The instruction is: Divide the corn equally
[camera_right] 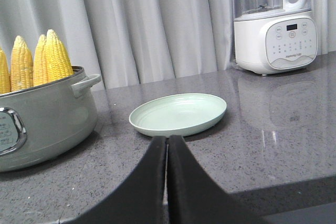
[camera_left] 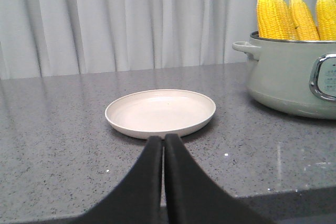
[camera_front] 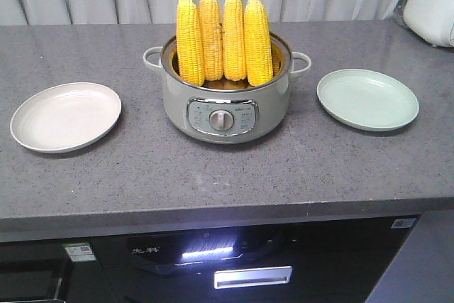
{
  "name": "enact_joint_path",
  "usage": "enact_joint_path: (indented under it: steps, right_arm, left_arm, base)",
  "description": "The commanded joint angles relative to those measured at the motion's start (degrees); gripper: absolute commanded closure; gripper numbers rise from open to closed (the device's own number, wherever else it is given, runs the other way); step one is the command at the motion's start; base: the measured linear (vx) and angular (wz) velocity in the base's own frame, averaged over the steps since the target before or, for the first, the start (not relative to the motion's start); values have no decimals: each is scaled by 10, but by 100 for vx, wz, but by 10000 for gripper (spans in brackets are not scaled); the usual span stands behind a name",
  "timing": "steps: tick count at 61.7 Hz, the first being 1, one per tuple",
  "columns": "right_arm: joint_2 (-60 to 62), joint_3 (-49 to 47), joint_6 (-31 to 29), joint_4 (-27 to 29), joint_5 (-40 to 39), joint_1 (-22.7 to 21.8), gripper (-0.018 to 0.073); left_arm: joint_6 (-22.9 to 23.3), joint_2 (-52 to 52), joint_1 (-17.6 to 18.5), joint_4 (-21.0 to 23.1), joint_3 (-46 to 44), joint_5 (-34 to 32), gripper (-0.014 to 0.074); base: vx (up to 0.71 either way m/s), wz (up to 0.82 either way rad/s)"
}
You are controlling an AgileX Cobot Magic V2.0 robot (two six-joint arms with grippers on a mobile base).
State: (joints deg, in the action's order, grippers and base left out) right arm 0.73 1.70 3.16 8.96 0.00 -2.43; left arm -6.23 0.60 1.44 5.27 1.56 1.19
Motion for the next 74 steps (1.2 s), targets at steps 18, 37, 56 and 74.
enact_joint_path:
  steps: [18,37,56,74]
  right_arm:
    - [4,4,-2,-2,-39,-4,564]
    - [4,4,-2,-2,-39,-4,564]
    - [4,4,-2,-2,-39,-4,564]
    - [4,4,-2,-2,-39,-4,564]
  left_arm:
    - [6,9,-1,1,2,-43,603]
    - [6,9,-1,1,2,-43,603]
    - [6,9,-1,1,2,-43,603]
    - [6,9,-1,1,2,-43,603]
  base:
    - [9,1]
    - [8,2]
    - [7,2]
    - [5,1]
